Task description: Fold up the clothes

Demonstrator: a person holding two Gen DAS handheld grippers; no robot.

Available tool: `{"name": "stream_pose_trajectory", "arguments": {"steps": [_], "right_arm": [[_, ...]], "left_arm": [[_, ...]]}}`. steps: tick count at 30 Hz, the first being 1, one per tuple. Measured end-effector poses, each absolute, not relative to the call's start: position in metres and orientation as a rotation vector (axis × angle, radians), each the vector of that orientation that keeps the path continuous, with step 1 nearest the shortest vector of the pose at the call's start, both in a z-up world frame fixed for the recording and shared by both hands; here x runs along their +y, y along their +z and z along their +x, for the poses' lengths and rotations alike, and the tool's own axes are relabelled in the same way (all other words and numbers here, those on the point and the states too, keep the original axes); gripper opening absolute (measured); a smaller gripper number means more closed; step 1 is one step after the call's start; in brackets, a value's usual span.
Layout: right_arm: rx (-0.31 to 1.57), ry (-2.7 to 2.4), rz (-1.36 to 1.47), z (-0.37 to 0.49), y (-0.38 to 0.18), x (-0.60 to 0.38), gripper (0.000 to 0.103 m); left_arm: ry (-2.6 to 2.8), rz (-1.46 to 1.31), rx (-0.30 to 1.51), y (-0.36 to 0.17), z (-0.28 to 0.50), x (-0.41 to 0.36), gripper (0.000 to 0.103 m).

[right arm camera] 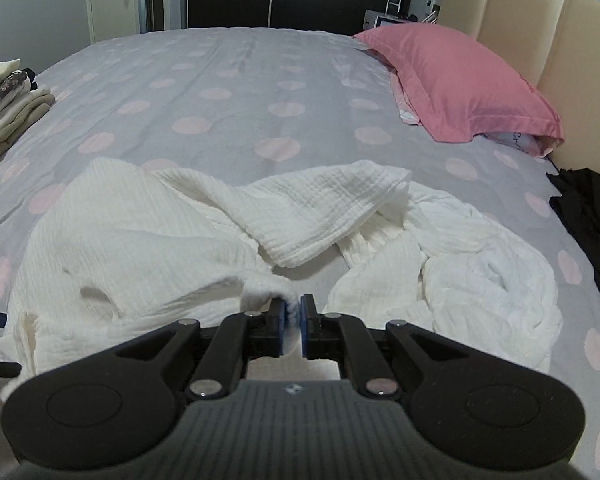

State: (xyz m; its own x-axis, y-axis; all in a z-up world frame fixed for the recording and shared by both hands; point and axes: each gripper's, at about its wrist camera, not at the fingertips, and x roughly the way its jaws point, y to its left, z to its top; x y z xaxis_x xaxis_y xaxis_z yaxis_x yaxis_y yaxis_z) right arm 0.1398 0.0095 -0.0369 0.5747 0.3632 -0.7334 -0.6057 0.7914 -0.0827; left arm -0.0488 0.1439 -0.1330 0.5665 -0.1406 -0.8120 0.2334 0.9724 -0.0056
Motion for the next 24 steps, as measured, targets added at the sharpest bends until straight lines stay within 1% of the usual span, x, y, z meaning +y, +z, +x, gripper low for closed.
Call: {"name": "stream_pose_trajectory", "arguments": {"steps": [1, 5, 6, 8, 9, 12, 13, 14, 17, 20, 24], "right_arm": [[0.773, 0.579, -0.346, 0.141, -0.037, 0.010, 0.009], [0.794, 0.571, -0.328, 0.145, -0.040, 0.007, 0.011], [0.798, 0.569, -0.322, 0.145, -0.040, 0.006, 0.011], [0.799, 0.567, -0.315, 0.145, -0.039, 0.004, 0.011], [0.798, 0.567, -0.312, 0.145, -0.039, 0.003, 0.011], [0.792, 0.562, -0.308, 0.145, -0.038, 0.001, 0.012], [0.790, 0.560, -0.307, 0.144, -0.037, 0.000, 0.013], [0.788, 0.557, -0.306, 0.144, -0.037, -0.001, 0.014], [0.792, 0.551, -0.299, 0.145, -0.038, -0.004, 0.015], [0.791, 0.553, -0.309, 0.144, -0.039, -0.003, 0.015], [0.774, 0.552, -0.326, 0.141, -0.038, -0.002, 0.015]], "left_arm": [[-0.223, 0.103, 0.941, -0.133, -0.049, 0.143, 0.053], [-0.220, 0.051, 0.943, -0.134, -0.053, 0.143, 0.045], [-0.219, 0.037, 0.942, -0.134, -0.054, 0.143, 0.041], [-0.213, 0.022, 0.934, -0.132, -0.056, 0.143, 0.037], [-0.211, 0.024, 0.931, -0.131, -0.056, 0.143, 0.032], [-0.184, 0.021, 0.937, -0.125, -0.059, 0.144, 0.022], [-0.173, 0.018, 0.942, -0.123, -0.059, 0.144, 0.019], [-0.162, 0.015, 0.947, -0.121, -0.060, 0.145, 0.019], [-0.133, -0.043, 0.979, -0.117, -0.063, 0.150, 0.014], [-0.139, -0.061, 0.967, -0.111, -0.071, 0.147, 0.006], [-0.183, -0.062, 0.933, -0.100, -0.081, 0.140, 0.005]]}}
